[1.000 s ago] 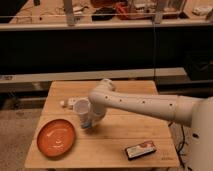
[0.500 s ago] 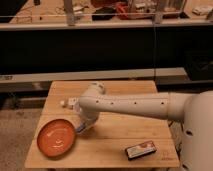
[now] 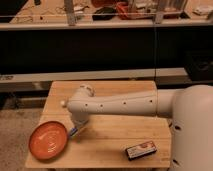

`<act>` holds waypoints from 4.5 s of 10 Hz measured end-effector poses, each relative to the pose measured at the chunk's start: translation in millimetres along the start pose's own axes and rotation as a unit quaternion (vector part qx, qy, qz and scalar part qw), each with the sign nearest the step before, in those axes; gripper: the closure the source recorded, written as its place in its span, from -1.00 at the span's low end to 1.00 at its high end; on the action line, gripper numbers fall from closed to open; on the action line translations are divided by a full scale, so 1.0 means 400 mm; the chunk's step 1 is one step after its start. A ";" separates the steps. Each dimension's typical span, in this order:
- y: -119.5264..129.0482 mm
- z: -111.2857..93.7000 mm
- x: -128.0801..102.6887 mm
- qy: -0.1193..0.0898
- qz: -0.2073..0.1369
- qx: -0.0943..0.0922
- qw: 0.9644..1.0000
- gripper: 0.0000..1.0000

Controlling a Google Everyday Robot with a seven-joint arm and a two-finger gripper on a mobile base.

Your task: Place the white sponge in the ceramic bowl

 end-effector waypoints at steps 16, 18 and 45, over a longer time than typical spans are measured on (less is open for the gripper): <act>-0.080 0.027 -0.204 -0.009 -0.047 0.004 0.999 0.81; -0.058 0.017 -0.197 -0.020 -0.017 0.020 0.999 0.82; -0.425 -0.431 -0.363 -0.109 -0.339 0.154 0.922 1.00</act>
